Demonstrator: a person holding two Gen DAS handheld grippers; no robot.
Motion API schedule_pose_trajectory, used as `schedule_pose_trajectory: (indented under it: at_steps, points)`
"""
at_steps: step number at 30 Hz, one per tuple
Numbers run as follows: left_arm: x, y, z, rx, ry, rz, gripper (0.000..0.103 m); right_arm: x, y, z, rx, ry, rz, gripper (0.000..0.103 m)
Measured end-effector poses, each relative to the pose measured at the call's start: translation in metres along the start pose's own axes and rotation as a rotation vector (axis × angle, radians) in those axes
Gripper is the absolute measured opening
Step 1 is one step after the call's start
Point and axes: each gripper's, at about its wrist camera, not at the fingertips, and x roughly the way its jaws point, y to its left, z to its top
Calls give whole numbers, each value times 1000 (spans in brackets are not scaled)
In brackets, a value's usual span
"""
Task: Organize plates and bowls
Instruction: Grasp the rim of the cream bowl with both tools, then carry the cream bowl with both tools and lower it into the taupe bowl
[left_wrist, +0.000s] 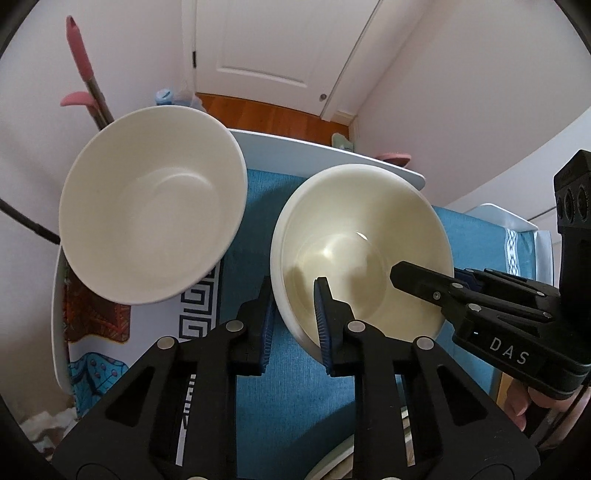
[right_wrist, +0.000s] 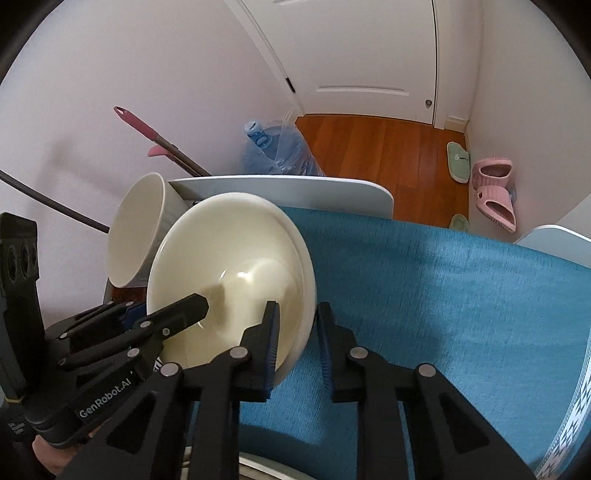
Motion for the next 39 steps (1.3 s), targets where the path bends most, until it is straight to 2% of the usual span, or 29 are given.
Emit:
schedule_pose_trajectory:
  at_steps: [10, 19, 27, 39]
  points:
    - [-18, -15, -3, 57, -34, 34, 18, -15, 4, -6, -10, -31, -23, 17]
    - [-54, -53, -7, 140, -71, 5, 18, -61, 1, -20, 31, -95, -69, 17]
    - [-86, -119, -31, 226, -76, -30, 18, -125, -23, -56, 56, -149, -108, 17]
    - [-96, -248, -93, 293, -61, -56, 18, -210, -107, -140, 73, -151, -145, 17]
